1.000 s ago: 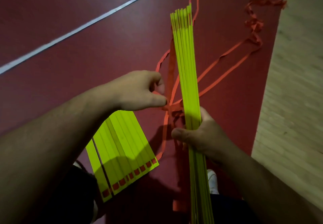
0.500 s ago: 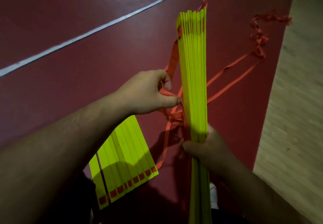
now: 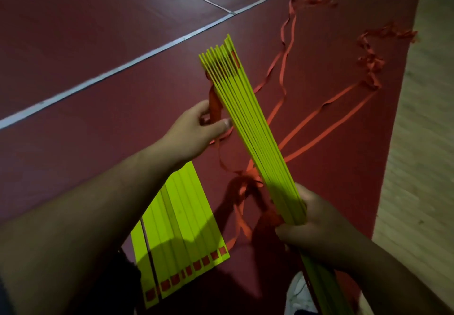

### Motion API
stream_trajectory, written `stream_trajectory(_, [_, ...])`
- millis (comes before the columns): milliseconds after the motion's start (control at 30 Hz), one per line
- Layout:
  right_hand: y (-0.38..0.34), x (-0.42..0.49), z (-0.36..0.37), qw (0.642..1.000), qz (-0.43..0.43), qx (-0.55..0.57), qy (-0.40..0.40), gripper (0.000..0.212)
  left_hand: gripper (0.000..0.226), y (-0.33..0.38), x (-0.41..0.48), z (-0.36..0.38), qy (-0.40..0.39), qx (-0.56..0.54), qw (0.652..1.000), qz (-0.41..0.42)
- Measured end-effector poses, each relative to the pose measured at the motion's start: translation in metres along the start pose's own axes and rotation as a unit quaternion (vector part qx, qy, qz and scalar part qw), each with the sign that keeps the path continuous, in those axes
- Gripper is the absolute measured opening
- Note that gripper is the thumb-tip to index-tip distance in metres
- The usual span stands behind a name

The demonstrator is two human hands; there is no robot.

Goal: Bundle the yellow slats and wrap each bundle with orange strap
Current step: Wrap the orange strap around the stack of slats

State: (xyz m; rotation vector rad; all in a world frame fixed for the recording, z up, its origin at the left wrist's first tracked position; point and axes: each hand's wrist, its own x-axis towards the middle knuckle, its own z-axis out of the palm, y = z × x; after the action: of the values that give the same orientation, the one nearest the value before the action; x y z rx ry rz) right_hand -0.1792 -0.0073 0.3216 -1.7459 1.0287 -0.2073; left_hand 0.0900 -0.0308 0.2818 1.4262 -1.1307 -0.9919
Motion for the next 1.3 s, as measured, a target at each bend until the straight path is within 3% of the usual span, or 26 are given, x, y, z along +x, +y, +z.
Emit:
stream_trajectory(67, [-0.001, 0.0, -0.004, 1.0, 0.0, 0.026, 0.011, 0.04, 0.019, 0.004, -0.002, 0.002, 0.013, 0.02, 0.999, 0.029])
stream_trajectory(133, [0.004, 0.002, -0.01, 0.999, 0.004, 0.036, 0.037, 0.037, 0.02, 0.009, -0.004, 0.003, 0.016, 0.007, 0.999, 0.034])
stream_trajectory(233, [0.016, 0.007, -0.023, 0.993, 0.021, 0.058, 0.096, 0.039, 0.031, 0.024, -0.015, 0.01, -0.044, -0.143, 0.988, -0.037])
stream_trajectory(367, [0.024, 0.013, -0.034, 0.979, 0.025, 0.106, 0.172, 0.036, 0.031, 0.029, -0.035, 0.03, -0.16, -0.192, 0.956, -0.152])
stream_trajectory(533, [0.017, 0.015, -0.033, 0.971, 0.018, 0.189, 0.146, 0.026, 0.024, 0.026, -0.05, 0.062, -0.187, -0.317, 0.896, -0.249])
stream_trajectory(633, [0.014, 0.012, -0.028, 0.97, 0.004, 0.207, 0.128, 0.026, 0.023, 0.017, -0.052, 0.072, -0.179, -0.34, 0.89, -0.245])
stream_trajectory(833, [0.008, 0.008, -0.024, 0.968, -0.007, 0.234, 0.086, 0.041, 0.077, 0.005, -0.045, 0.061, -0.257, -0.299, 0.891, -0.226])
stream_trajectory(1067, [-0.001, 0.001, -0.027, 0.975, -0.006, 0.22, 0.017, 0.046, 0.065, 0.003, -0.036, 0.046, -0.368, -0.155, 0.903, -0.159])
stream_trajectory(1167, [-0.001, 0.001, -0.026, 0.976, -0.001, 0.217, 0.012, 0.044, 0.069, 0.004, -0.035, 0.045, -0.343, -0.069, 0.926, -0.142])
stream_trajectory(1233, [0.001, 0.004, -0.027, 0.976, -0.001, 0.215, 0.032, 0.045, 0.045, 0.005, -0.035, 0.046, -0.308, -0.009, 0.946, -0.098])
stream_trajectory(1300, [0.005, 0.007, -0.028, 0.977, -0.002, 0.208, 0.051, 0.044, 0.037, 0.003, -0.031, 0.042, -0.273, 0.074, 0.959, -0.013])
